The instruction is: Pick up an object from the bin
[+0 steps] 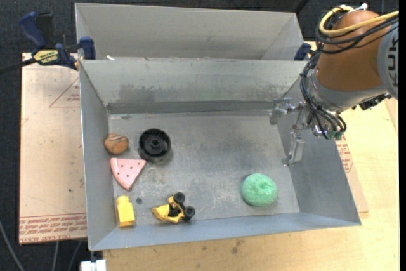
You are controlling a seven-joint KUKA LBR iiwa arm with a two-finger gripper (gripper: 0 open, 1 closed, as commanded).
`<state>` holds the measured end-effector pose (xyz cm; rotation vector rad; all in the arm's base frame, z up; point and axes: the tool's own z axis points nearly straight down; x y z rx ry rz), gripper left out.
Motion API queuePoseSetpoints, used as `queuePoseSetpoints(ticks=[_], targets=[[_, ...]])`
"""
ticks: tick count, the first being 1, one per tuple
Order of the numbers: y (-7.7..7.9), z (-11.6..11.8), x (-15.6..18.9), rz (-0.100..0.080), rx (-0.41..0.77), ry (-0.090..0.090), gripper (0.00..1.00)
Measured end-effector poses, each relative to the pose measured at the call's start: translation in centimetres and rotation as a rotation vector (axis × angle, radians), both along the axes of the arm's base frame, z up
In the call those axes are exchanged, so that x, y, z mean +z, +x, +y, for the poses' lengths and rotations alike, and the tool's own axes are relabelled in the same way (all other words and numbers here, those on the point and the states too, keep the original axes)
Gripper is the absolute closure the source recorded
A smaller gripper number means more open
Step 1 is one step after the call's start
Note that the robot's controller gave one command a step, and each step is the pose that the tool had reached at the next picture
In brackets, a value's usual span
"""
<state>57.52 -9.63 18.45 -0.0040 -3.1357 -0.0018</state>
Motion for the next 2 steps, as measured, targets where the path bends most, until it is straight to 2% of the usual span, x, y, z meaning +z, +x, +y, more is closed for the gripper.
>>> queuePoseSetpoints(ticks=[1,2], targets=[[0.1,0.0,0.5,-0.007,0.002,-0.001,0.0],[-2.7,0.2,-4.7,-0.013,0.02,-0.002,0.0]])
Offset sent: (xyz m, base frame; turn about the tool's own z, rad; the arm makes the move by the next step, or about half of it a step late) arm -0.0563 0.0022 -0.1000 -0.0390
